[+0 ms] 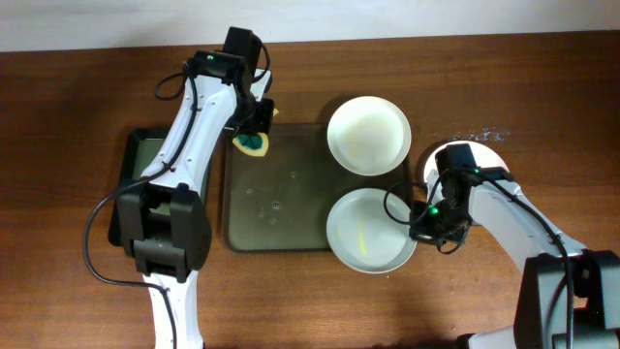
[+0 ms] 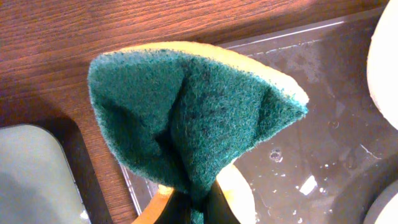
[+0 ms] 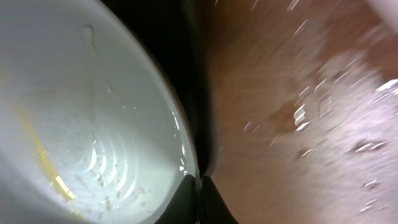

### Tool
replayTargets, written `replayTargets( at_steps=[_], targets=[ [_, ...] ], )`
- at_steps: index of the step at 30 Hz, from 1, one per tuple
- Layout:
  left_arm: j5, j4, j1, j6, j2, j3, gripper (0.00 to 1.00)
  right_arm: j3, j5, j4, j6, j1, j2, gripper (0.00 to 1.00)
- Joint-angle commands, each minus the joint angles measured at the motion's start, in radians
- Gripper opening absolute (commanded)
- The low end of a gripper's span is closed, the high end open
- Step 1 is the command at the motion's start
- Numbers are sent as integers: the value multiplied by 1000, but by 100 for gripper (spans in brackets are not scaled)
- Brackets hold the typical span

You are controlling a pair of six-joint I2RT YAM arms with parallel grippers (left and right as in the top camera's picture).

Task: Clean dirty plates on tray and stack at the side
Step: 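Grasp the lower white plate's rim with the right gripper, drag it to tray center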

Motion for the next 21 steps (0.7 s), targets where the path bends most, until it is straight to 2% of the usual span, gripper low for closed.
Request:
replayTargets(
  at_steps=[1,7,11,14,21],
  targets=[
    [-3,-2,0,-14,-8,10,0,21,-148,-9,5,39,-10,4],
    [-3,-2,0,-14,-8,10,0,83,-75,92,251,229,-32,4],
    [-3,-2,0,-14,-8,10,0,117,195,246,526,379,-28,4],
    [-3,-2,0,-14,-8,10,0,117,277,353,605,453,-2,4],
    [-3,-2,0,-13,-8,10,0,117,267,522,709,528,108,4]
  ],
)
